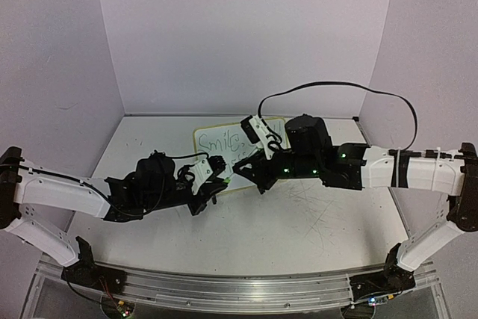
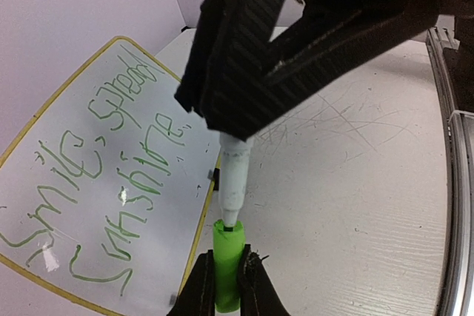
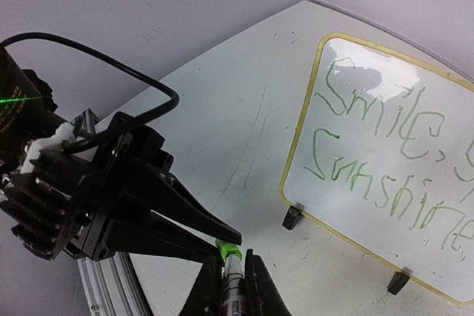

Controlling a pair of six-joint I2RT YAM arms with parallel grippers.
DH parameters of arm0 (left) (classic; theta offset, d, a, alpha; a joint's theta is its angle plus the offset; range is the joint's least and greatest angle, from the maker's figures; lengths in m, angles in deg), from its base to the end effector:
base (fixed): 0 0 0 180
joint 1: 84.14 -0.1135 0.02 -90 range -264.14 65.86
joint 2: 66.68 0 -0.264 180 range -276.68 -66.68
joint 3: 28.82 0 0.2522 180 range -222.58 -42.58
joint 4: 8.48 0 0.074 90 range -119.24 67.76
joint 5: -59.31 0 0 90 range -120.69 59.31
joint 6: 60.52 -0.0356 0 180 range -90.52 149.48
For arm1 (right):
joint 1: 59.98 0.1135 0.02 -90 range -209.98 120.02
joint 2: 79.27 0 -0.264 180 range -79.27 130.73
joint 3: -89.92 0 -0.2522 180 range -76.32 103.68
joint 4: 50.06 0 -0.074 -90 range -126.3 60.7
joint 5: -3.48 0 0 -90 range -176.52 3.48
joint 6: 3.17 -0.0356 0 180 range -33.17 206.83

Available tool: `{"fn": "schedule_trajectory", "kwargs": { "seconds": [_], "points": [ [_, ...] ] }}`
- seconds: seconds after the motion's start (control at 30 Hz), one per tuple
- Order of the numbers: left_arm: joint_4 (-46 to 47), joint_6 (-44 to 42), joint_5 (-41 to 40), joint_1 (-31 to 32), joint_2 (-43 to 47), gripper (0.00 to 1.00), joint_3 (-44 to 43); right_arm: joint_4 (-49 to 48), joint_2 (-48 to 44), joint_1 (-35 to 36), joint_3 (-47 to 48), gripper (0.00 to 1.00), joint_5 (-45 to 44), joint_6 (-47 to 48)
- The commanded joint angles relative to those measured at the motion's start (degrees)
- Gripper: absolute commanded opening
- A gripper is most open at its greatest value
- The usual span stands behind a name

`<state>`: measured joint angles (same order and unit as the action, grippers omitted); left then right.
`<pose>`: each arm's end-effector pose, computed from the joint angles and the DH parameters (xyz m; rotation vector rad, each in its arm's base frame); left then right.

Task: Write a sentence on the whiteboard
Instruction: Insert the whiteboard marker without the cap into the pen cap.

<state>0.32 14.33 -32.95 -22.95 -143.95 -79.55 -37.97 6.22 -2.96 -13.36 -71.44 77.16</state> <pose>0.1419 -0.2550 0.2249 1.1602 1.5205 -0.5112 0.1826 0.2984 0.2996 -0.9969 1.8068 1.0056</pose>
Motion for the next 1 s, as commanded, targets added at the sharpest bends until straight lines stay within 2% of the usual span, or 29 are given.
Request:
{"fn": "schedule_trajectory", "kwargs": {
  "seconds": [0.0,0.2,0.57,0.83,0.97],
  "points": [
    [3.5,-0.3,-0.4,0.2,1.7,0.0,-0.4,-0.8,-2.3,0.3,-1.8,0.0,1.4,-1.1],
    [3.5,-0.2,-0.1,0.3,1.8,0.0,-0.6,-1.0,-2.2,0.3,-1.6,0.0,1.5,-1.1],
    [3.4,3.0,1.5,0.8,2.6,0.0,-4.7,-1.4,4.5,0.3,1.2,0.0,4.1,-1.5],
    [3.2,5.2,-0.2,1.4,3.1,0.0,-8.7,3.3,12.2,0.4,5.8,0.0,12.7,0.1],
    [3.6,3.7,-4.4,3.4,3.3,0.0,-9.8,2.3,13.1,0.2,5.9,0.0,11.2,-4.6]
  ]
}}
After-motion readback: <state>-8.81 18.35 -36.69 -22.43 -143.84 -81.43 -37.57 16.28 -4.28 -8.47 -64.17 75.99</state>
